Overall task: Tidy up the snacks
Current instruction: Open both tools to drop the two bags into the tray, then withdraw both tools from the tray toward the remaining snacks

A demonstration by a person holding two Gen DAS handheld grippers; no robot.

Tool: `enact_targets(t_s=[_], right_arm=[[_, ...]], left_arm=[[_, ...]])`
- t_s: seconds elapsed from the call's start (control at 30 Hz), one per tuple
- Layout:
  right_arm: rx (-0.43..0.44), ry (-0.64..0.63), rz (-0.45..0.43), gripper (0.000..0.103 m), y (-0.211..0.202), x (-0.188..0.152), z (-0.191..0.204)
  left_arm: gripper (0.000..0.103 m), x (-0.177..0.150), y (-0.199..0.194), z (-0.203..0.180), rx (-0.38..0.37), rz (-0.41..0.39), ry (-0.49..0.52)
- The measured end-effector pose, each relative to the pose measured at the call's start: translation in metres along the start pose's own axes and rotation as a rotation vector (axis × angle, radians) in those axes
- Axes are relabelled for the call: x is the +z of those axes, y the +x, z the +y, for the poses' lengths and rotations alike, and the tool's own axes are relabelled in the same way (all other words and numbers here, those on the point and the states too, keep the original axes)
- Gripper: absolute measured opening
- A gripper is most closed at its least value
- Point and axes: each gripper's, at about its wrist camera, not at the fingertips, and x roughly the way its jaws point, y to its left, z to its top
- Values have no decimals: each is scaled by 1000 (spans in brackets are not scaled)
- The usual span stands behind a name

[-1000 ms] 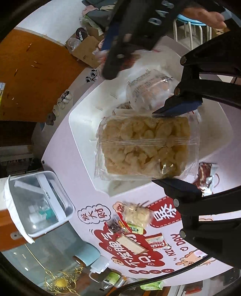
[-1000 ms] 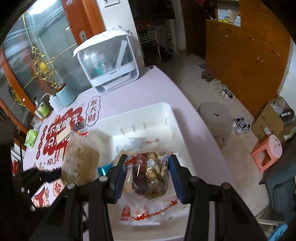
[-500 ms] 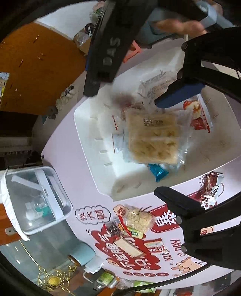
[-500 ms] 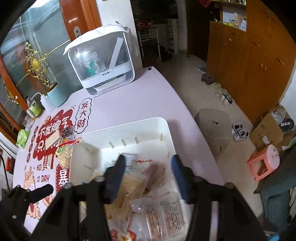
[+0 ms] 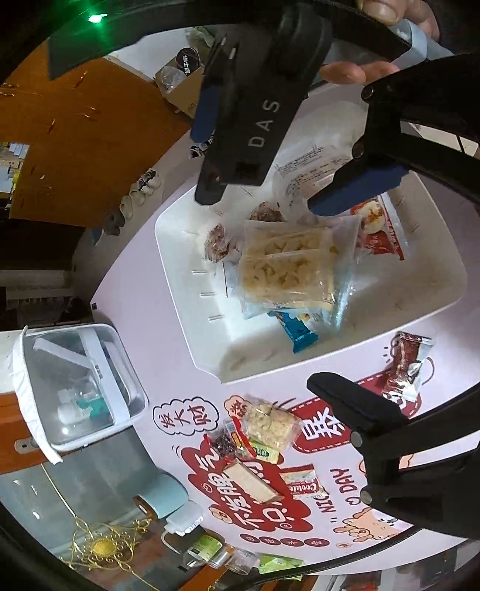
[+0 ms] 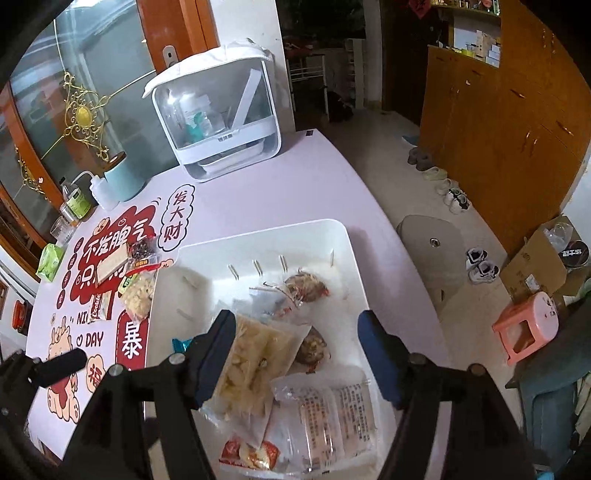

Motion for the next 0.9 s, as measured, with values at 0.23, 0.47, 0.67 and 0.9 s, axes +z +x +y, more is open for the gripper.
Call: enact_targets(t_s=[0.23,0.47,0.67,0.9], right_arm=[[-2,-3,3,69,-12,-17,4],[0,-20,15,69,-20,-37,15],[1,-32,14,69,-27,-46,30],[30,-45,-10,69,-42,-45,68]], left_arm=[[86,-17,-20,18,14,-16,-33],[86,-40,-39,46,47,-20,-69],[86,-54,-52,79,71,-25,-115],[86,-66,-73,149,108,-62,-199]])
